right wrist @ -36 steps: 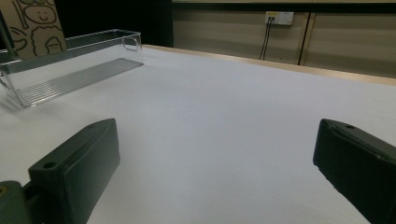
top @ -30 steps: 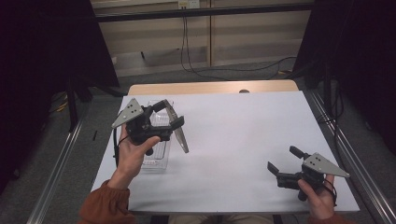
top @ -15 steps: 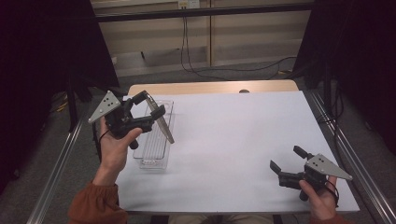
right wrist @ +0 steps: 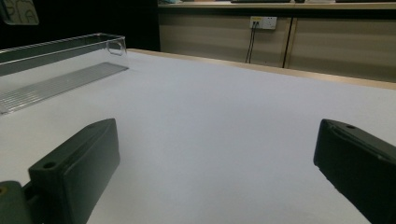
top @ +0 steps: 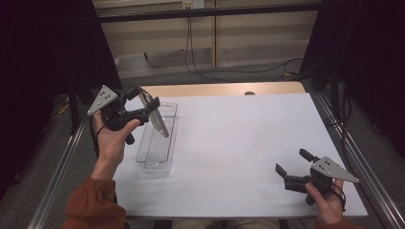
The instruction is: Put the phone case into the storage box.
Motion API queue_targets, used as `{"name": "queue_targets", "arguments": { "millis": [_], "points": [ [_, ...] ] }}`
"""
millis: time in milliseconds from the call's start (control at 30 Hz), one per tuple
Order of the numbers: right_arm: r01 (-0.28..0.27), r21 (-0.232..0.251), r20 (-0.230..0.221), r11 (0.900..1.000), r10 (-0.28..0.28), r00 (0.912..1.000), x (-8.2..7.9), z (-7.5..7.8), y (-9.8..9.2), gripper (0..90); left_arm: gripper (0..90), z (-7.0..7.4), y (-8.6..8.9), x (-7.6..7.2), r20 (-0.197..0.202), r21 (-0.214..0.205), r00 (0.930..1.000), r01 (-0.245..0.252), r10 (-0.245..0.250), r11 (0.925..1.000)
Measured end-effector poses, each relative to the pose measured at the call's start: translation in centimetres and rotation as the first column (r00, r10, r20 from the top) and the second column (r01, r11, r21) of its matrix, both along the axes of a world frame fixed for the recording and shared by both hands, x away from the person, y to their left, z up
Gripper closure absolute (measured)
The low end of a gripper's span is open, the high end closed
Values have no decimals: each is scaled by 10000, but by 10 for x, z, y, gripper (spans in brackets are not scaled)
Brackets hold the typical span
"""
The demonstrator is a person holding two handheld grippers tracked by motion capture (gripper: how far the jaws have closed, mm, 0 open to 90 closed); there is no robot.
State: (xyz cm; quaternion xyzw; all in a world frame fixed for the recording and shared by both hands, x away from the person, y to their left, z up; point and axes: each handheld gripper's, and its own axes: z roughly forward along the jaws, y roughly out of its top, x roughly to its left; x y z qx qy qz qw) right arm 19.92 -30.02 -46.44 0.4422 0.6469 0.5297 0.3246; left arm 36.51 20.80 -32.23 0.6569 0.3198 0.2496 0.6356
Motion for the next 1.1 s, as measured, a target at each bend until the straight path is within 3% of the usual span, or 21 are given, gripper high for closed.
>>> {"name": "queue_targets", "arguments": {
  "millis": [200, 300, 433, 533, 667, 800, 900, 1033, 1100],
  "points": [
    [-88, -23, -90, 10000, 87, 9999, 0, -1, 1, 0, 123, -3, 3, 11, 26, 163, 9998, -172, 171, 9997],
    [-138, -37, -94, 9999, 137, 9999, 0, -1, 2, 0, 123, -7, 4, 20, -160, 112, 9999, -59, 61, 9999],
    [-198, -49, -110, 9998, 197, 9997, 1, -1, 1, 0, 122, -11, 3, 29, 32, 459, 10000, -44, 42, 9989],
    [-177, -14, -100, 9998, 177, 9998, 1, -1, 2, 0, 121, -15, 1, 34, 73, 762, 9995, -317, 312, 9966],
    [-244, 22, -149, 9997, 244, 9996, 1, -1, 2, 0, 121, -18, -3, 41, 24, 877, 9986, -531, 531, 9947],
    [-241, 39, -120, 9997, 241, 9996, 1, -1, 2, 0, 121, -19, -5, 48, -21, 886, 9980, -630, 634, 9941],
    [-267, 57, -129, 9996, 268, 9996, 1, -1, 2, 0, 121, -21, -6, 54, -214, 629, 9976, -643, 657, 9960],
    [-383, 22, -182, 9993, 383, 9991, 1, -1, 1, 0, 121, -25, -6, 62, -254, 794, 9963, -799, 822, 9936],
    [-381, 37, -172, 9993, 381, 9991, 1, -1, 2, 0, 120, -27, -7, 65, -344, 432, 9951, -913, 928, 9949]
  ]
}}
